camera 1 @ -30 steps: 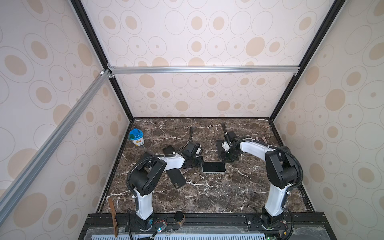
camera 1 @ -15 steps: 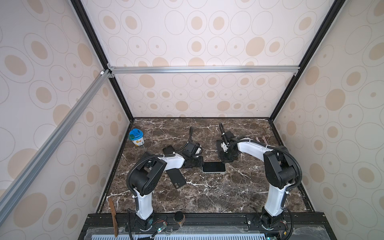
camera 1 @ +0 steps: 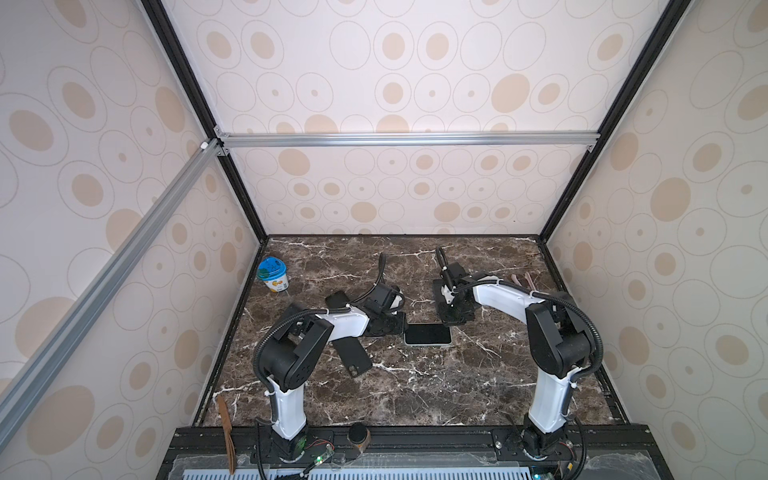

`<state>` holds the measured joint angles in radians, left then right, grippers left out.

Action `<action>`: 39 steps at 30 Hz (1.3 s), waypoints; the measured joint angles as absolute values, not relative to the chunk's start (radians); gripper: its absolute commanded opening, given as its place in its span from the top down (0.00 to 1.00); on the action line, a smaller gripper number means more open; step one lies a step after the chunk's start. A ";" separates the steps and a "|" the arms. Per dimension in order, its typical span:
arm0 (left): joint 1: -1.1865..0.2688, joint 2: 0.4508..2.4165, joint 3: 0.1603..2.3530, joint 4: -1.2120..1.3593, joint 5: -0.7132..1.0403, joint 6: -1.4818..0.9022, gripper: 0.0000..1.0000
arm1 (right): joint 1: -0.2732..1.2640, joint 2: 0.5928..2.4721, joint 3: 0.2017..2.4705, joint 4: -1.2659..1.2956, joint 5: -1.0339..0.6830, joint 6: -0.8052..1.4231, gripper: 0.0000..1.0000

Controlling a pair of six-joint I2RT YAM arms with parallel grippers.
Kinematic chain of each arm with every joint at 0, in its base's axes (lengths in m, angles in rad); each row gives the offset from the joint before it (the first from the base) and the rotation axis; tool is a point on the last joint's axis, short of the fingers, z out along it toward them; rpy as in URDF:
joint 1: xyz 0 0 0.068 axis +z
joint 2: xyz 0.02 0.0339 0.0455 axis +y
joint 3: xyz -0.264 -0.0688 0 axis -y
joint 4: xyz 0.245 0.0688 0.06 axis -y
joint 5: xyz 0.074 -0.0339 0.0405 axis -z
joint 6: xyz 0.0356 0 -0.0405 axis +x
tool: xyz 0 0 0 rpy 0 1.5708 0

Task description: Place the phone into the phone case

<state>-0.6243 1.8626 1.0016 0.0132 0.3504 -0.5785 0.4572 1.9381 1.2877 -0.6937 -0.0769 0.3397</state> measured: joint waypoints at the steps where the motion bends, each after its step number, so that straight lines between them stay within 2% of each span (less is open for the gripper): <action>1: -0.624 1.863 1.002 0.014 0.350 -0.578 0.85 | 0.463 1.950 1.281 -0.685 -0.063 0.344 0.85; 14: -0.624 1.869 1.004 0.023 0.346 -0.578 0.85 | 0.490 1.955 1.290 -0.667 -0.007 0.358 0.85; 20: -0.622 1.869 1.004 0.025 0.340 -0.578 0.84 | 0.494 1.924 1.260 -0.643 -0.003 0.321 0.81; 23: -0.619 1.868 1.004 0.027 0.333 -0.578 0.80 | 0.498 1.915 1.282 -0.662 -0.001 0.275 0.77; 26: -0.617 1.865 1.004 0.022 0.325 -0.578 0.76 | 0.507 1.924 1.312 -0.711 0.000 0.218 0.65; 28: -0.616 1.859 1.003 0.015 0.316 -0.578 0.74 | 0.514 1.931 1.333 -0.759 -0.006 0.170 0.45; 31: -0.610 1.840 0.997 0.001 0.302 -0.576 0.67 | 0.526 1.933 1.364 -0.821 -0.023 0.077 0.25; 37: -0.590 1.752 0.969 -0.027 0.267 -0.570 0.41 | 0.532 1.916 1.412 -0.871 -0.079 -0.140 0.16; 39: -0.584 1.715 0.958 -0.036 0.254 -0.569 0.36 | 0.532 1.911 1.420 -0.889 -0.084 -0.208 0.12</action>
